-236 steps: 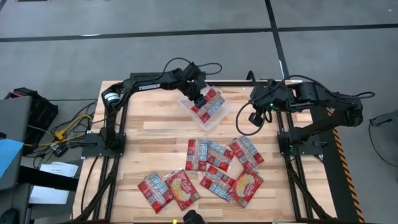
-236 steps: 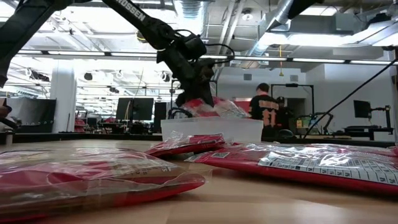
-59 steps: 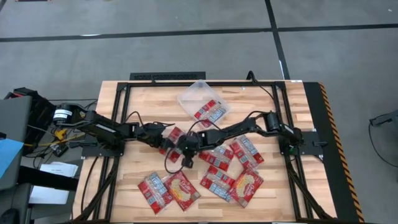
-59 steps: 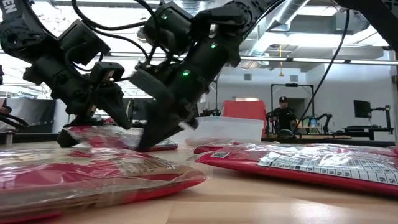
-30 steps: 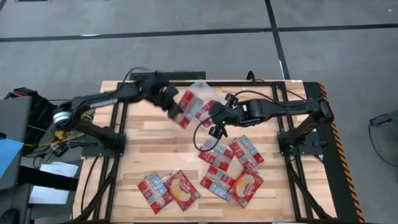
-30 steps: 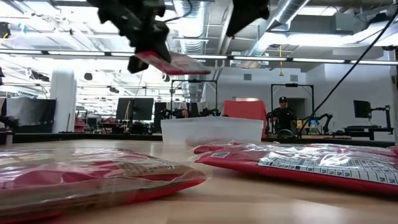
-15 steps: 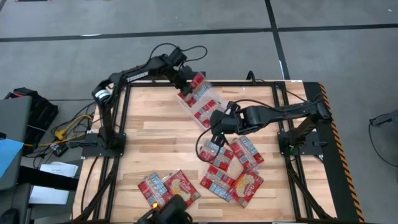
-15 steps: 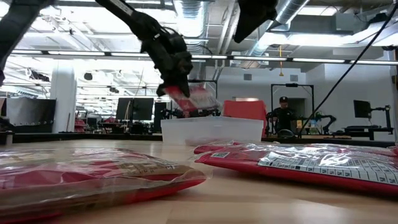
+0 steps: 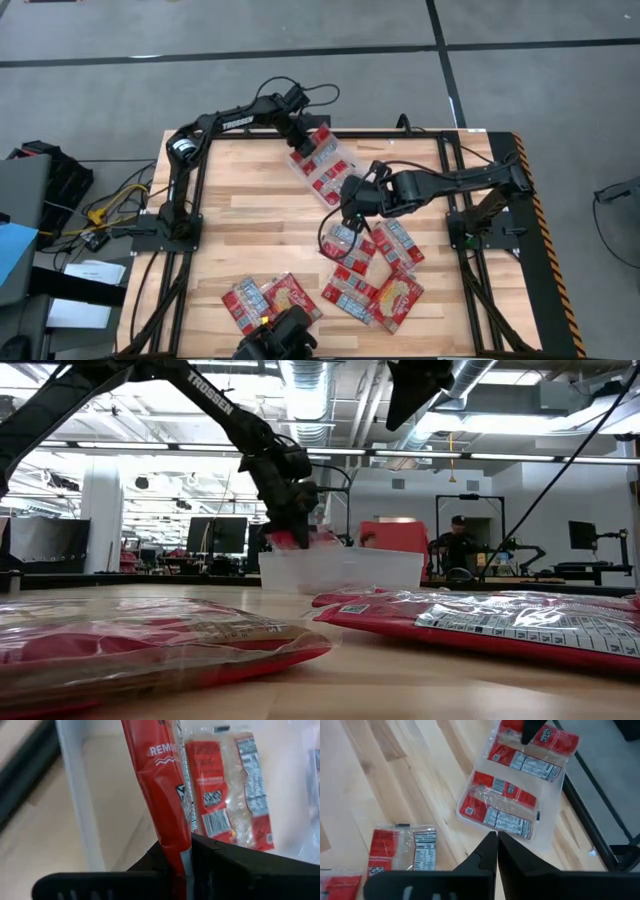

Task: Sort popcorn bags into baskets
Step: Put the red popcorn bag into the white bin

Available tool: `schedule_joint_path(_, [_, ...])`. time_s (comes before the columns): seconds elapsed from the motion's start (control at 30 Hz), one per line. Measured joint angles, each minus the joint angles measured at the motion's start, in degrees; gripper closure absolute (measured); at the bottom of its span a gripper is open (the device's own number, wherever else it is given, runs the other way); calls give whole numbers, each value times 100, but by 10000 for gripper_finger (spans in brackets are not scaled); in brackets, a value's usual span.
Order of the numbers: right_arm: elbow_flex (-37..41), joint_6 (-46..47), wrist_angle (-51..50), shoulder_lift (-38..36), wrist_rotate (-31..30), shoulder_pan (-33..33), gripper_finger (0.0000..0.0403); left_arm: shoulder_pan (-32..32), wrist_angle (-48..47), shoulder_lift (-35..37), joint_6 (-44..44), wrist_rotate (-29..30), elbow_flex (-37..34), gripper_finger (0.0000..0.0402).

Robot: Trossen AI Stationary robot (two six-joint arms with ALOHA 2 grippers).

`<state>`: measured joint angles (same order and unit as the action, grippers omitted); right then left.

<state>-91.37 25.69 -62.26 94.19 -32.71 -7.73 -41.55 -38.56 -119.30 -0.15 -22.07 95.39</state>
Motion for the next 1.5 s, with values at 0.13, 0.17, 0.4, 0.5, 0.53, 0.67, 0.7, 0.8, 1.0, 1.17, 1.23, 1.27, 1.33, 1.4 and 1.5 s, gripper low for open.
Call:
schedule_joint_path(0.13, [0,-2,0,0,-33,3,379,15,156,2,36,90,1,348])
schedule_joint_path(0.17, [0,-2,0,0,-33,4,381,15,176,4,36,86,2,334])
schedule_joint_path(0.4, [0,-4,-2,0,-33,8,376,-12,182,4,36,232,44,210])
schedule_joint_path(0.5, [0,4,0,0,-34,37,367,-115,-170,4,58,310,330,171])
schedule_joint_path(0.53, [0,20,-2,0,-37,37,365,-158,-365,4,120,314,494,164])
schedule_joint_path(0.67, [0,411,-296,-2,18,-5,364,-314,-1621,4,519,128,1348,159])
schedule_joint_path(0.7, [0,646,-554,-2,117,-47,365,-345,-1928,20,583,-41,1568,161])
schedule_joint_path(0.8, [125,1590,-1376,-9,508,-338,368,-437,-2266,399,435,-908,1751,169])
schedule_joint_path(1.0, [985,2652,-814,-9,800,-1408,386,-226,-2331,1525,489,-1719,1440,182])
schedule_joint_path(1.17, [2192,2805,1224,2,1101,-1728,394,429,-2015,2521,399,-1974,288,185])
schedule_joint_path(1.23, [2563,2970,1644,-2,1096,-1720,390,734,-1732,2942,168,-1951,-463,185])
schedule_joint_path(1.27, [2708,3026,1757,-2,1111,-1695,387,878,-1529,3171,-1,-1889,-905,185])
schedule_joint_path(1.33, [2930,3045,1940,-2,1201,-1635,382,1182,-983,3647,-513,-1721,-1832,185])
schedule_joint_path(1.4, [3126,3041,2130,-2,1305,-1573,381,1473,-250,4170,-1166,-1493,-2874,185])
schedule_joint_path(1.5, [3397,2939,2566,-5,1455,-1549,388,1892,1172,4888,-2431,-994,-4457,185])
